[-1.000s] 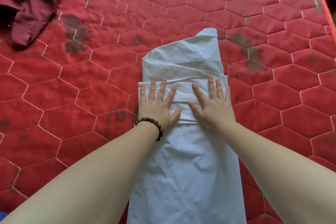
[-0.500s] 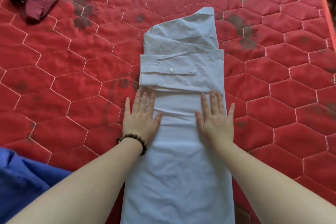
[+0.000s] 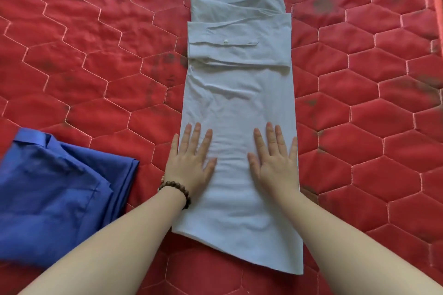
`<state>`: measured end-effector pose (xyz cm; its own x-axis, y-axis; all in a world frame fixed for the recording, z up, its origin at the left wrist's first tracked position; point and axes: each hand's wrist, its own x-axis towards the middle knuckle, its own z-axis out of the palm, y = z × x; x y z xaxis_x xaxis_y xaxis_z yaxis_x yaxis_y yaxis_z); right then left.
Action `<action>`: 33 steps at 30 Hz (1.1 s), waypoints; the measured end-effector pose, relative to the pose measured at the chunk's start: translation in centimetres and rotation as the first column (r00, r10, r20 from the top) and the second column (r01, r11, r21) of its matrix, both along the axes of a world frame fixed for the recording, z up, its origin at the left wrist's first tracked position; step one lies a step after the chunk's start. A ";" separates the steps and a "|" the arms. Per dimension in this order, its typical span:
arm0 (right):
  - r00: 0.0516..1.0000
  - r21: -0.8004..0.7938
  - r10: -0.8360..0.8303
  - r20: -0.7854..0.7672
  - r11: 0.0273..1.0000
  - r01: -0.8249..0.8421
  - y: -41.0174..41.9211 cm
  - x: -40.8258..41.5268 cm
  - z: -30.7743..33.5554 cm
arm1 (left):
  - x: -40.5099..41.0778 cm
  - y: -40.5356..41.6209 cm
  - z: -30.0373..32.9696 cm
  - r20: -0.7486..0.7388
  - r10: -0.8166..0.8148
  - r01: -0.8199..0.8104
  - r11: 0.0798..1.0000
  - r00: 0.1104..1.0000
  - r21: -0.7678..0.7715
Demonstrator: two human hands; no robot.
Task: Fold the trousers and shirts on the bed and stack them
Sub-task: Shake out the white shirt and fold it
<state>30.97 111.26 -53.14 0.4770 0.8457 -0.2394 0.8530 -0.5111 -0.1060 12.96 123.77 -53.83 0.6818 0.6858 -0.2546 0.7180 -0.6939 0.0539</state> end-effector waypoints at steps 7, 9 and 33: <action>1.000 -0.051 0.029 0.013 0.998 -0.028 -7.9 -4.6 0.4 | -5.2 -6.1 0.5 0.046 -0.111 0.113 0.992 0.993 -0.053; 0.999 -0.096 0.041 0.011 0.995 -0.040 -9.8 -5.6 0.6 | -6.6 -6.9 0.8 0.036 -0.158 0.161 0.983 0.987 -0.087; 0.767 0.129 -0.108 -0.632 0.962 0.242 -6.9 1.1 8.5 | -5.2 1.2 7.0 0.521 0.170 0.125 0.867 0.836 -0.482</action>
<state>32.03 104.41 -44.64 0.4285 0.8220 -0.3752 0.4676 -0.5570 -0.6863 7.73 124.94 -46.85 0.7915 0.5914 -0.1542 0.4853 -0.4549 0.7467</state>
